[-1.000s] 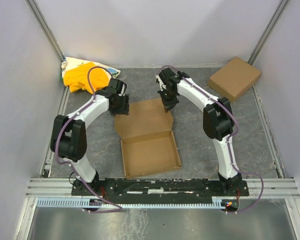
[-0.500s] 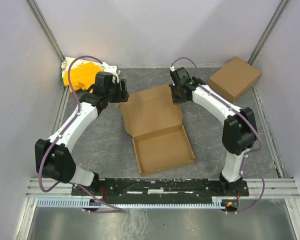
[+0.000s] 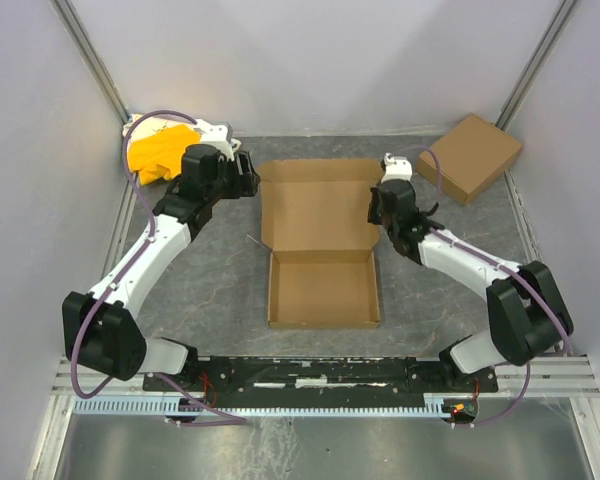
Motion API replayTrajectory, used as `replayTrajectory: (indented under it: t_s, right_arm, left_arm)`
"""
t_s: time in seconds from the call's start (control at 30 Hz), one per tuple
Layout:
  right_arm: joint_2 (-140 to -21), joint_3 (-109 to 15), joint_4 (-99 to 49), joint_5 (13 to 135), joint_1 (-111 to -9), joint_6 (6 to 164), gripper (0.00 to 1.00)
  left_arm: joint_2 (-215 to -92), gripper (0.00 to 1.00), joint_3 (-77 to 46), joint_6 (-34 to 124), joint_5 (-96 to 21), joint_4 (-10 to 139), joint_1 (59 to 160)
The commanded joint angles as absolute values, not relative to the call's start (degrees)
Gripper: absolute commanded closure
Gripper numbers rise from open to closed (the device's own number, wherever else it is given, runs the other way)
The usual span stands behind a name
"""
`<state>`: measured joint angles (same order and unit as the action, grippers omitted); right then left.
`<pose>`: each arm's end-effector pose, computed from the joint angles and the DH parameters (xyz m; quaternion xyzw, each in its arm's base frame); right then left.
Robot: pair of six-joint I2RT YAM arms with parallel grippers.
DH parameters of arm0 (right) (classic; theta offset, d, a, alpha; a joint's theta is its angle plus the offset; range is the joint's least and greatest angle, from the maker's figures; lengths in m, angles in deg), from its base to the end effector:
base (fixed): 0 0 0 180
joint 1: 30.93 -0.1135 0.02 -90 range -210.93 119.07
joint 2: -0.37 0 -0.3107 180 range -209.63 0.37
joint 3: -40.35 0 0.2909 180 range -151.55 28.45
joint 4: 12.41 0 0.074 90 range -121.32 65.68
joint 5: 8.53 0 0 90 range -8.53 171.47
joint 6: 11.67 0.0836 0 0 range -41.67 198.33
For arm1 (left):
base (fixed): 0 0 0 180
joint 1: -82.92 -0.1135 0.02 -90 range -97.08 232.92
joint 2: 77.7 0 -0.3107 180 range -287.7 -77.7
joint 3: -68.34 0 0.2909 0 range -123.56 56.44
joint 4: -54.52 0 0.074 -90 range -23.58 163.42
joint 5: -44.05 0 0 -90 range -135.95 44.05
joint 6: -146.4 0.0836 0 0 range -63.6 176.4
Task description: Fold the paper box
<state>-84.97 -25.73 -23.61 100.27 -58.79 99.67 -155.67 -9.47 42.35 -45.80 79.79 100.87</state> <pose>0.3674 0.1638 0.2496 0.0323 0.8596 0.0750 0.5044 0.3695 -0.1199 0.3489 0.0295 0.8449 -0.1483 0.5131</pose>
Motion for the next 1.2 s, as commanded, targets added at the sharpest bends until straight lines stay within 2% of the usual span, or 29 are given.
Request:
replayTrajectory:
  t_s: [0.0, 0.33, 0.6, 0.77, 0.83, 0.97, 1.17]
  right_arm:
    - [-80.6, -14.9, 5.3, 102.2, -58.6, 96.4, 0.99]
    - [-76.1, -7.8, 15.8, 97.9, -58.6, 95.4, 0.99]
    - [-71.5, -6.5, 16.3, 93.4, -58.6, 93.9, 0.99]
    - [-68.3, -3.7, 16.1, 90.5, -58.6, 92.0, 0.99]
    - [-67.6, -1.7, 18.3, 89.6, -58.6, 91.7, 0.99]
    - [-67.1, 1.8, 23.2, 85.5, -58.5, 90.5, 0.99]
    - [-66.2, 2.7, 23.2, 81.8, -58.5, 90.0, 0.99]
  left_arm:
    - [-153.6, 0.27, -9.9, 42.3, -42.5, 72.2, 100.7]
    - [-153.1, 0.27, -8.7, 48.4, -36.6, 66.0, 100.8]
    - [-155.9, 0.24, -9.0, 52.3, -32.7, 63.8, 100.8]
    - [-154.3, 0.23, -4.5, 55.6, -28.4, 53.4, 100.8]
    - [-154.5, 0.22, -4.2, 56.5, -25.7, 49.1, 100.8]
    - [-158.7, 0.18, -10.0, 60.7, -15.9, 50.5, 100.8]
    - [-163.7, 0.19, -15.7, 67.1, -4.5, 51.5, 100.7]
